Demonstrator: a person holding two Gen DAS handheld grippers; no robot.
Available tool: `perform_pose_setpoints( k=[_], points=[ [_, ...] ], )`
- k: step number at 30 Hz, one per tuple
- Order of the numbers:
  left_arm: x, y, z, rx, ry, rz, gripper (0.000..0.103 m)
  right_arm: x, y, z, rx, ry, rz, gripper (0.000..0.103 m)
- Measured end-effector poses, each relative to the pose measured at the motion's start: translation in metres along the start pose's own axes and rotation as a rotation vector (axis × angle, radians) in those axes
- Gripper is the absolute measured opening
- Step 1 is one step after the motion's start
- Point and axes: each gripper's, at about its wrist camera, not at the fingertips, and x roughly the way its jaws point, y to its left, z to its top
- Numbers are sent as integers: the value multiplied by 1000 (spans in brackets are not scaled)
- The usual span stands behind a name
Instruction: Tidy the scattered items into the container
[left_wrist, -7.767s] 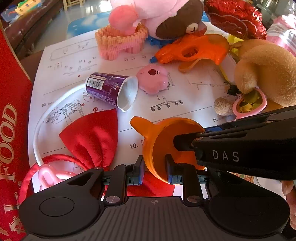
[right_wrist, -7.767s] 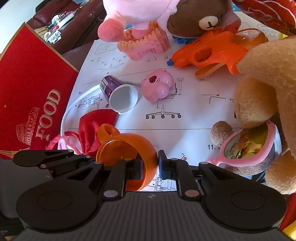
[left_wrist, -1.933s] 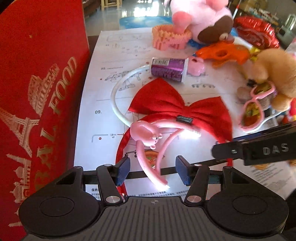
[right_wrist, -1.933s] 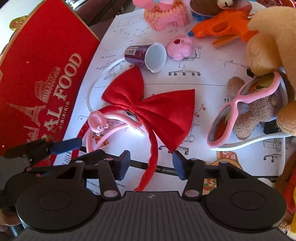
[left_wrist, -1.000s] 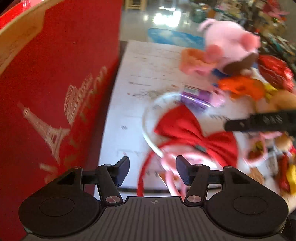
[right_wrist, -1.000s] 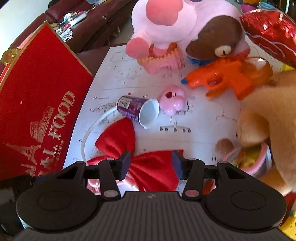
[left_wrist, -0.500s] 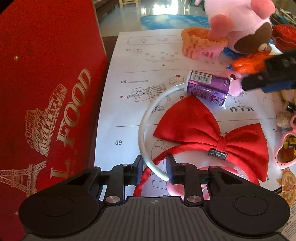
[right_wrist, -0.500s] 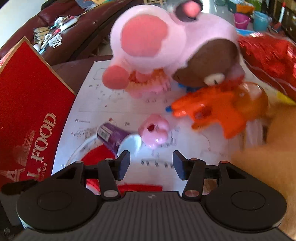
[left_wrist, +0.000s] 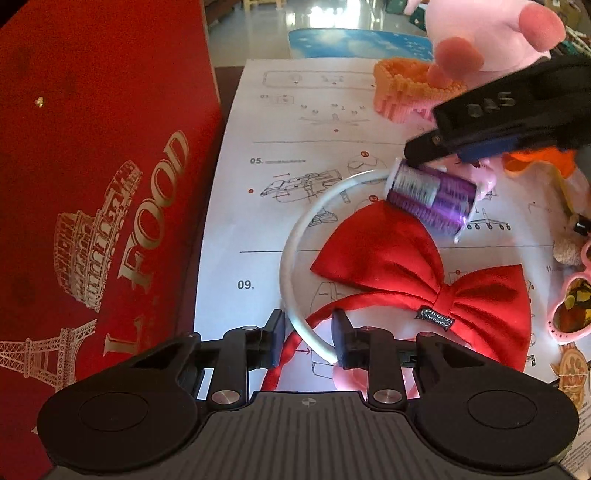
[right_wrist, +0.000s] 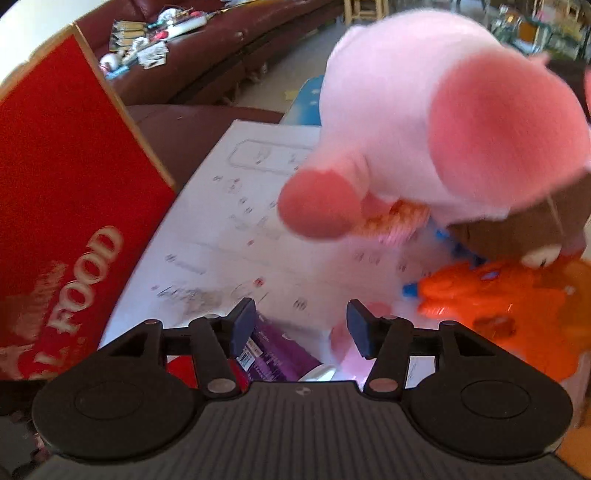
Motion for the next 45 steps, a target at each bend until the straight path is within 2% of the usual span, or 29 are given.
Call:
perform_pose_setpoints(
  k=[2,5,11,13,15,21,24,28,33,34,35,36,37,40,45],
  points=[
    [-1,-4,-2,22,-4,-6,32,-2,-2,-9,22,39,39,60],
    [-3,-11,-7,44,-6,-23,32,1,1,-31,3,117,26,53],
    [-10,-18,-22,81,-1,-53,31,-20,-2,-67,37,131,52,48],
    [-14,-20,-29,103,6,-67,31,-28,-3,-72,41,148,61,48],
    [-18,-21,-35,119,17,-82,31,-39,-7,-74,51,139,50,56],
    [-26,-22,-48,171,35,-123,31,-73,-22,-57,77,-8,-11,58],
    [-27,-20,-48,143,38,-130,38,-66,-27,-42,70,-43,-49,57],
    [-29,-18,-49,116,38,-126,42,-37,-30,-30,74,-45,-118,64],
    [-24,-16,-43,94,38,-128,50,-9,-31,-27,92,-7,-138,73],
    [-24,-16,-42,88,35,-126,47,-5,-32,-27,105,1,-141,73],
    [-23,-14,-40,75,31,-122,31,-1,-35,-28,131,13,-129,66],
    [-23,-13,-38,64,25,-113,23,-1,-35,-30,153,3,-120,65],
    [-23,-11,-36,54,20,-108,22,-4,-35,-30,159,-1,-106,55],
    [-25,-6,-32,21,1,-101,21,-8,-27,-28,142,-1,-96,51],
    [-27,-4,-34,13,-12,-77,21,-29,-14,-26,135,-34,-28,39]
  ],
)
